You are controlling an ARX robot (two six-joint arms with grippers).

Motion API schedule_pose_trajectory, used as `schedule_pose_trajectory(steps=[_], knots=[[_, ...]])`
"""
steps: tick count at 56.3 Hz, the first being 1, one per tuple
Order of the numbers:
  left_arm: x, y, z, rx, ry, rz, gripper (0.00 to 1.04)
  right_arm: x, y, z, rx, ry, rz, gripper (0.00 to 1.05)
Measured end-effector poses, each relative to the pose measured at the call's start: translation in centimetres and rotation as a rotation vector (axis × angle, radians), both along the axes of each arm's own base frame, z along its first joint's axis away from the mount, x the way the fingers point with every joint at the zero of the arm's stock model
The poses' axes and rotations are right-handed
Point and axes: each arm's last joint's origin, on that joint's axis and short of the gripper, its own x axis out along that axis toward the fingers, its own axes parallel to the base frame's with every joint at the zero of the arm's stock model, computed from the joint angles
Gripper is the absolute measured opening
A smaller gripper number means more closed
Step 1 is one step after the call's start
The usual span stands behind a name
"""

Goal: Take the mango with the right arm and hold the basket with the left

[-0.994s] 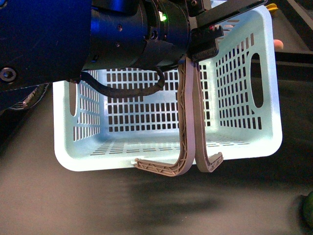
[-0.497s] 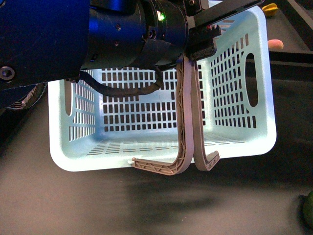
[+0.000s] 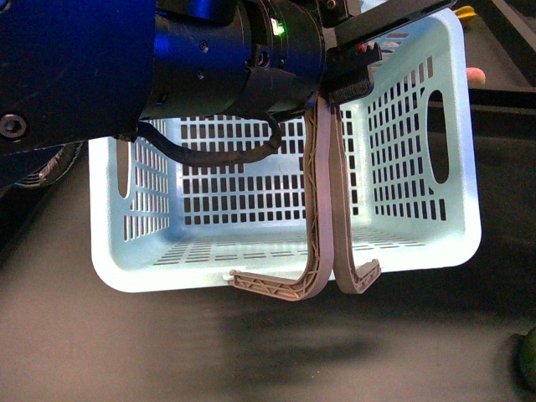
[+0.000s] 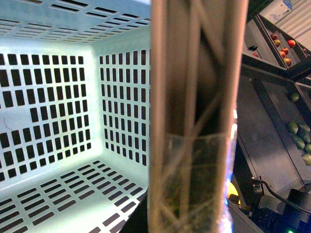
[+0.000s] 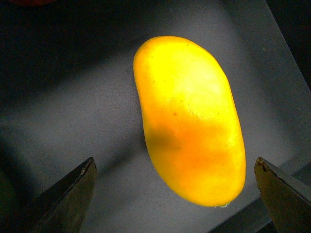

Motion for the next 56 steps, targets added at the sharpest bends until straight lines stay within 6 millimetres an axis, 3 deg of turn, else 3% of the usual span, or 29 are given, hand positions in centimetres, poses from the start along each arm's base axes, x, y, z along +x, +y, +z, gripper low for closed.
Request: schedule_pose_trajectory(steps=[36,56], knots=[[0.0,0.0,0.0,0.0,0.0,0.0,0.06,0.0,-1.2,-3.1,0.035,0.052,-0.006,0.96],[0.0,0.0,0.0,0.0,0.0,-0.001,0.06,1.5,-1.0,-2.8,0.013,-0.044,0.064,0.96]])
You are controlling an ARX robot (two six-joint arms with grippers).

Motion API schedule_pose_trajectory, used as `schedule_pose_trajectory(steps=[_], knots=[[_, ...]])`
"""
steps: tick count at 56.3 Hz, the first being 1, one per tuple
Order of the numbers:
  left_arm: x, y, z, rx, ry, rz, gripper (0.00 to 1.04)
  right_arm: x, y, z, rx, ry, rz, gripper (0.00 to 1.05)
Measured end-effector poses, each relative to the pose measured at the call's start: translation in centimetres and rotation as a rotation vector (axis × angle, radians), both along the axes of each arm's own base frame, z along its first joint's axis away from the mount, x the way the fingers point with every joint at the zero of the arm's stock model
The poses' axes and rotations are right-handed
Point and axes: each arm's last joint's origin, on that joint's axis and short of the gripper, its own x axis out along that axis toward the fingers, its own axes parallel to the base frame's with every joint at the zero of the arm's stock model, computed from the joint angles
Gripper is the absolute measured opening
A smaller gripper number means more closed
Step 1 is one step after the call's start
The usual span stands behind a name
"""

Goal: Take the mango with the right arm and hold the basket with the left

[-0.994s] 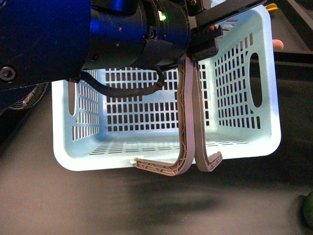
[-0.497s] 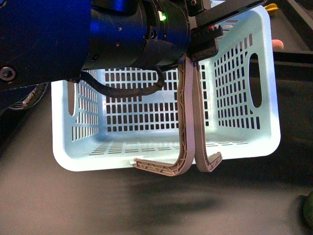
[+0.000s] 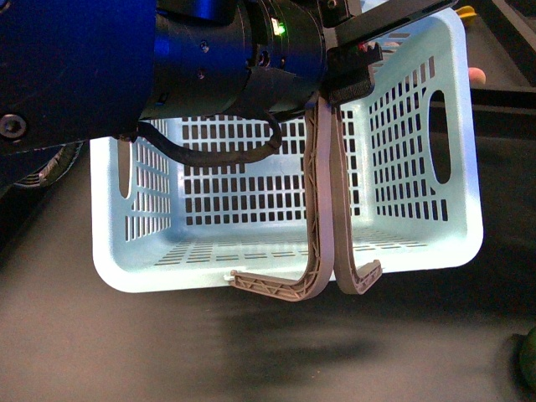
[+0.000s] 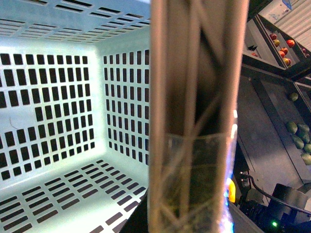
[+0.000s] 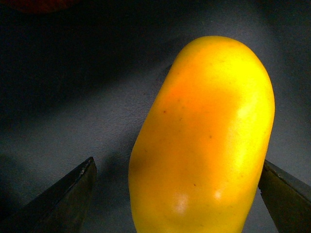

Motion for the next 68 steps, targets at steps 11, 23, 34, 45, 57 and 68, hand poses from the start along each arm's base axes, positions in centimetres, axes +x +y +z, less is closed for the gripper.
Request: schedule_pose_trajectory(steps=[11,23,34,45,57,68], knots=[[0.0,0.0,0.0,0.0,0.0,0.0,0.06,0.05,0.09,-0.01,-0.003,0.005,0.016,0.96],[0.0,0.0,0.0,0.0,0.0,0.001,0.06,-0.13,0.29,-0.06,-0.001,0.014,0.023,0.96],[0.0,0.0,0.0,0.0,0.0,0.0,0.06,-0.32,0.55,-0.11,0.004,0.021,0.026,0.96],[0.0,0.0,0.0,0.0,0.0,0.0,0.06,-0.31,0.53,-0.11,0.001,0.023,0.024,0.96],[0.0,0.0,0.0,0.0,0.0,0.001,0.06,-0.35,0.52,-0.12,-0.006,0.032,0.023,0.67],[0.0,0.0,0.0,0.0,0.0,0.0,0.06,-0.34,0.49,-0.15,-0.008,0.034,0.025,0.54]])
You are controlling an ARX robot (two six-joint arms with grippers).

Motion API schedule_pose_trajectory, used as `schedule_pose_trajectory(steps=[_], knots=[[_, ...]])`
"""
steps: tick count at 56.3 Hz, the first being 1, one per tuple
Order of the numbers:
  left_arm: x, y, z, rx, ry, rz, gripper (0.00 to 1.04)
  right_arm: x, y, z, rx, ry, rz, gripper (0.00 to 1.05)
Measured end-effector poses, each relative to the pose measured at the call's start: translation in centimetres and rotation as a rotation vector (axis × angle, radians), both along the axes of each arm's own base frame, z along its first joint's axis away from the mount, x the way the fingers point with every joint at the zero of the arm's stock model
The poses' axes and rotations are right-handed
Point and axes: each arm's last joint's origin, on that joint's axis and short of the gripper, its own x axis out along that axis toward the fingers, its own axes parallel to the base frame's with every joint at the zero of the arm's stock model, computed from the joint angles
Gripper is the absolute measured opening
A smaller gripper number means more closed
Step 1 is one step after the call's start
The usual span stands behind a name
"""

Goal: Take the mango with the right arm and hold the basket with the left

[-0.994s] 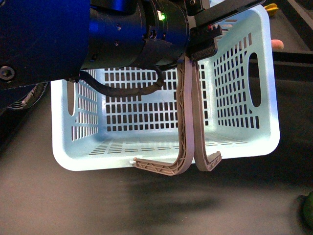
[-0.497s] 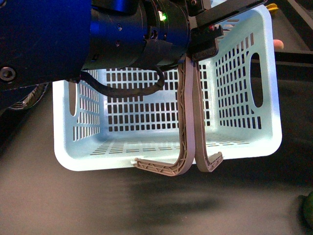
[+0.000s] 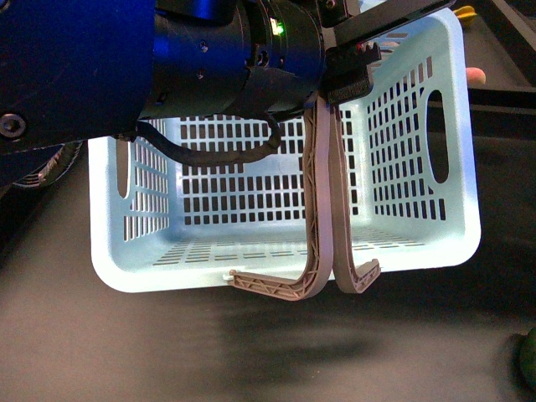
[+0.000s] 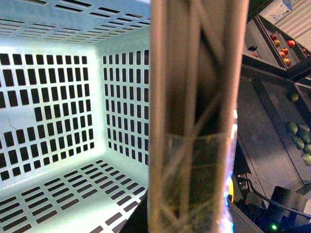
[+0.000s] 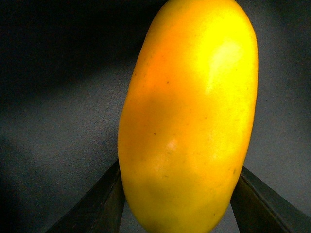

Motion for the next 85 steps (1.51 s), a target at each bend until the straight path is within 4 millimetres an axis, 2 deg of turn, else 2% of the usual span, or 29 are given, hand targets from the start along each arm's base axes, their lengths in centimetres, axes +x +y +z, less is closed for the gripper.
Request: schedule_pose_trajectory(steps=[24,34,49,59,65,73,81,85], knots=[[0.0,0.0,0.0,0.0,0.0,0.0,0.06,-0.1,0.2,0.0,0.007,-0.01,0.007,0.52],[0.0,0.0,0.0,0.0,0.0,0.0,0.06,0.0,1.1,1.5,0.023,-0.043,0.023,0.52],[0.0,0.0,0.0,-0.001,0.001,-0.001,0.06,1.9,3.5,7.9,0.042,-0.209,0.09,0.51],[0.0,0.0,0.0,0.0,0.0,0.0,0.06,2.5,6.6,12.5,0.085,-0.307,0.167,0.51],[0.0,0.0,0.0,-0.001,0.0,0.0,0.06,2.6,9.2,15.4,0.111,-0.36,0.233,0.51],[0.0,0.0,0.0,-0.001,0.0,0.0,0.06,2.4,14.9,21.1,0.165,-0.472,0.394,0.51],[0.0,0.0,0.0,-0.001,0.0,0.0,0.06,2.0,18.5,24.3,0.201,-0.544,0.511,0.51],[0.0,0.0,0.0,0.0,0.0,0.001,0.06,1.8,19.9,25.2,0.219,-0.562,0.557,0.51]])
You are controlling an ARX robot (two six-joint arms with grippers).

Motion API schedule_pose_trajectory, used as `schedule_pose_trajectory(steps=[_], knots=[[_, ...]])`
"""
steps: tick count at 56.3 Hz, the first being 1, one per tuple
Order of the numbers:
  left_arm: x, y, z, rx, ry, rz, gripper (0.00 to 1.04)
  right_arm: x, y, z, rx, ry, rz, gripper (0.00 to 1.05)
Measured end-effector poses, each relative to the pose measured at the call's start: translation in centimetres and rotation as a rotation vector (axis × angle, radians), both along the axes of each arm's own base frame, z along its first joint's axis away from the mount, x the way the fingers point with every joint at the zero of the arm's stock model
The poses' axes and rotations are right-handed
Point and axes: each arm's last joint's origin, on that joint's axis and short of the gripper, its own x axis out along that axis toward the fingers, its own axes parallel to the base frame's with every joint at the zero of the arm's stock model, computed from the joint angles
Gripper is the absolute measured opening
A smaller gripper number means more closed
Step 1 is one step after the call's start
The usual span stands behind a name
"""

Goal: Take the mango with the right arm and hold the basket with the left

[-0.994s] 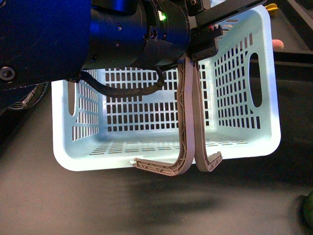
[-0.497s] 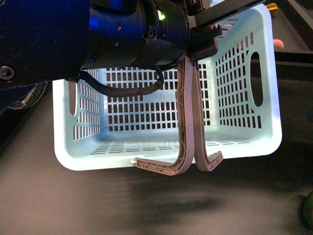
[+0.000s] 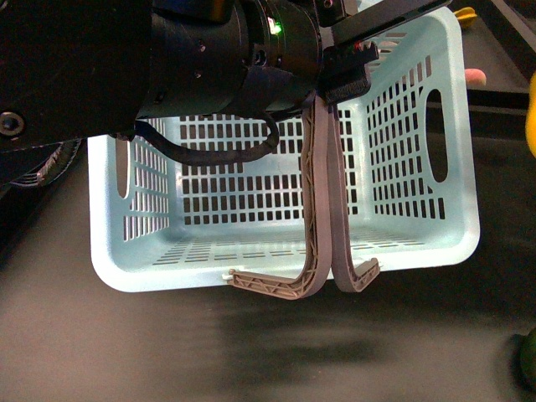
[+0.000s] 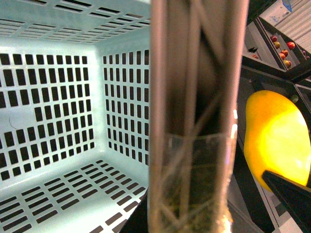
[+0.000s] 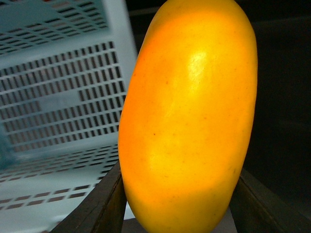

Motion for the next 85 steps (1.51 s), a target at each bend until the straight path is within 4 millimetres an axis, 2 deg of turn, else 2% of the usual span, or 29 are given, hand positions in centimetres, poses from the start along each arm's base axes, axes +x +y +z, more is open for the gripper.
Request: schedule_pose_trajectory(steps=[11,21,41,49,54,68,77,85], knots=[[0.0,0.0,0.0,0.001,0.0,0.001,0.06,-0.4,3.3,0.0,0.009,0.02,0.122,0.51],[0.0,0.0,0.0,-0.001,0.0,-0.001,0.06,1.1,5.8,-1.2,0.01,0.062,0.152,0.51],[0.0,0.0,0.0,-0.001,0.001,0.001,0.06,2.9,6.4,-4.2,-0.002,0.144,0.117,0.51],[0.0,0.0,0.0,-0.002,0.001,0.001,0.06,3.4,6.5,-4.8,0.0,0.15,0.11,0.51],[0.0,0.0,0.0,-0.002,0.001,0.001,0.06,3.5,6.6,-4.9,0.005,0.146,0.107,0.64],[0.0,0.0,0.0,0.0,0.002,-0.01,0.06,3.9,6.6,-3.9,0.025,0.102,0.089,0.97],[0.0,0.0,0.0,-0.001,0.005,0.003,0.06,3.2,6.2,-1.6,0.036,0.02,0.061,0.96],[0.1,0.1,0.0,0.003,0.003,0.01,0.06,1.1,4.7,0.9,0.028,-0.05,-0.007,0.96]])
